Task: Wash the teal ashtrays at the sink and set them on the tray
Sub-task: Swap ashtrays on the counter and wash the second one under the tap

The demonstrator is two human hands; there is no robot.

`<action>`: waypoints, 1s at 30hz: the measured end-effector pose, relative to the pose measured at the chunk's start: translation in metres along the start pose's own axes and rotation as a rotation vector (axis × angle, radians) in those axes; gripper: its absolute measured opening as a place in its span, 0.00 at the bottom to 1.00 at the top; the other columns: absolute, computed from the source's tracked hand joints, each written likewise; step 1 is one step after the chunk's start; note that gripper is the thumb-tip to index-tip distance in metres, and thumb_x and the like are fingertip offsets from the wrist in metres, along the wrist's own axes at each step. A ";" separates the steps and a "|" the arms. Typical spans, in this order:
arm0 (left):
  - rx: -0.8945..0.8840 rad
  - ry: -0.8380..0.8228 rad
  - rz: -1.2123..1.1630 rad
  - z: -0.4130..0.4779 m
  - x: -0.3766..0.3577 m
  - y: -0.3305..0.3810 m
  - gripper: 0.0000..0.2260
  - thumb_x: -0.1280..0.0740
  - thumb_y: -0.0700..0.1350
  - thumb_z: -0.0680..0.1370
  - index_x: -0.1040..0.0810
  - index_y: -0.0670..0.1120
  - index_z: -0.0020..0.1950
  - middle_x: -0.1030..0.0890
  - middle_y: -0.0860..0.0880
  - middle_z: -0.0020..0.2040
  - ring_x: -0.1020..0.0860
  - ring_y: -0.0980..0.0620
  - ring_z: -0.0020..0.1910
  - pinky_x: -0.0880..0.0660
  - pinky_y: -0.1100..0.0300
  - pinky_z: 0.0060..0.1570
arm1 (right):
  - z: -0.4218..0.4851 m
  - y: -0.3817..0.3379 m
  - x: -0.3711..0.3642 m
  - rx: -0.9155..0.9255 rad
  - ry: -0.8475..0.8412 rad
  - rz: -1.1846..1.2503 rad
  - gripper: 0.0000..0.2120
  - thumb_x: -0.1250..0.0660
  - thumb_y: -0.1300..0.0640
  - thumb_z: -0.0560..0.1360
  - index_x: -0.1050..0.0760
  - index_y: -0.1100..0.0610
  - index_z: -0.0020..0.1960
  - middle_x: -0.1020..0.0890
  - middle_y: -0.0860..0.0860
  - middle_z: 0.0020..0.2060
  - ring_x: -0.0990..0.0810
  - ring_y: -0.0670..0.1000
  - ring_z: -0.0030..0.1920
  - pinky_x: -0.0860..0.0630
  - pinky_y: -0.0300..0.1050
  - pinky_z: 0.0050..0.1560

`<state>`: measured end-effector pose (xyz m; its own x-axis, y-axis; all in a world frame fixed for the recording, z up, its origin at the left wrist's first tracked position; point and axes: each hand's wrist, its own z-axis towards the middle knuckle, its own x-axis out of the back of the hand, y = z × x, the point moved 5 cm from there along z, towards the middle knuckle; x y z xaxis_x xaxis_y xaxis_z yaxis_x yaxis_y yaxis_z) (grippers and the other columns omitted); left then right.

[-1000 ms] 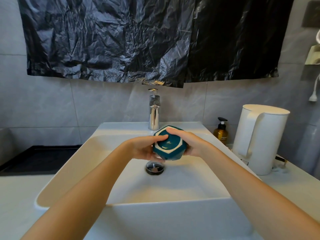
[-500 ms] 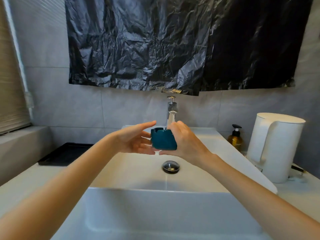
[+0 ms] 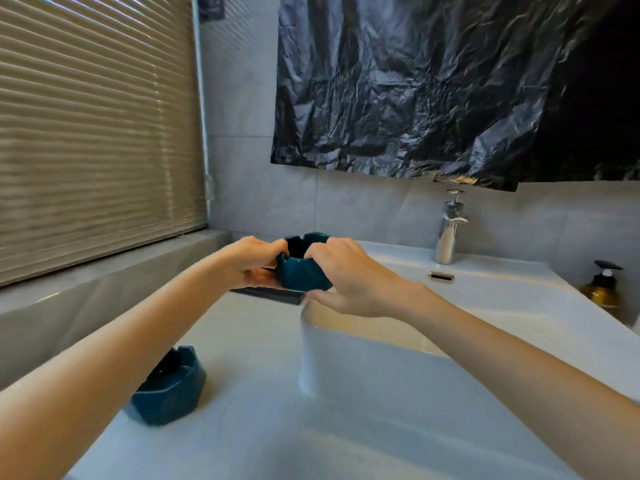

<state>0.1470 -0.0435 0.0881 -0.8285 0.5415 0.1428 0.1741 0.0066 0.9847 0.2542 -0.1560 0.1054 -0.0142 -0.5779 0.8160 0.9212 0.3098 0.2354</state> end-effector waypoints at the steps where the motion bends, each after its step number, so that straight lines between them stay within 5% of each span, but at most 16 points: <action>1: -0.001 0.029 0.022 -0.004 0.014 -0.004 0.09 0.38 0.41 0.79 0.24 0.36 0.53 0.18 0.40 0.49 0.17 0.46 0.43 0.18 0.57 0.36 | 0.010 -0.009 -0.005 0.000 -0.032 0.025 0.14 0.33 0.51 0.75 0.31 0.57 0.55 0.32 0.47 0.42 0.37 0.49 0.44 0.47 0.39 0.45; 6: -0.031 0.160 0.187 -0.010 0.073 -0.028 0.09 0.39 0.42 0.80 0.21 0.39 0.49 0.18 0.41 0.50 0.17 0.46 0.46 0.18 0.56 0.41 | 0.050 -0.043 -0.036 -0.038 -0.116 0.154 0.14 0.31 0.52 0.73 0.28 0.57 0.54 0.27 0.49 0.41 0.28 0.52 0.45 0.40 0.43 0.41; 11: -0.132 0.279 0.411 -0.004 0.110 -0.054 0.09 0.37 0.45 0.80 0.19 0.45 0.51 0.17 0.45 0.44 0.16 0.49 0.39 0.18 0.60 0.35 | 0.064 -0.070 -0.079 -0.138 -0.072 0.276 0.16 0.28 0.52 0.72 0.26 0.57 0.57 0.21 0.52 0.50 0.25 0.54 0.52 0.31 0.46 0.47; 14: -0.203 0.346 0.587 -0.002 0.128 -0.073 0.11 0.36 0.51 0.78 0.18 0.49 0.55 0.16 0.50 0.46 0.16 0.53 0.39 0.19 0.56 0.42 | 0.065 -0.080 -0.113 -0.195 -0.060 0.295 0.17 0.28 0.53 0.72 0.26 0.56 0.58 0.21 0.52 0.51 0.26 0.54 0.53 0.30 0.47 0.50; 21: -0.152 0.295 0.790 -0.001 0.146 -0.126 0.11 0.38 0.44 0.80 0.20 0.52 0.59 0.19 0.50 0.57 0.22 0.51 0.56 0.25 0.56 0.58 | 0.056 -0.078 -0.175 -0.321 -0.077 0.276 0.17 0.29 0.54 0.72 0.26 0.55 0.59 0.20 0.51 0.52 0.26 0.54 0.53 0.28 0.46 0.52; 30: -0.090 0.324 0.779 -0.007 0.162 -0.168 0.13 0.39 0.49 0.80 0.23 0.49 0.63 0.20 0.50 0.60 0.23 0.53 0.56 0.28 0.60 0.54 | 0.050 -0.080 -0.203 -0.360 -0.123 0.301 0.19 0.29 0.54 0.72 0.26 0.56 0.61 0.20 0.51 0.54 0.26 0.53 0.53 0.29 0.45 0.52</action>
<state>-0.0201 0.0376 -0.0538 -0.6036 0.0957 0.7915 0.7267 -0.3424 0.5956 0.1639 -0.0260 -0.0528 0.2474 -0.4021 0.8815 0.9673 0.1557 -0.2005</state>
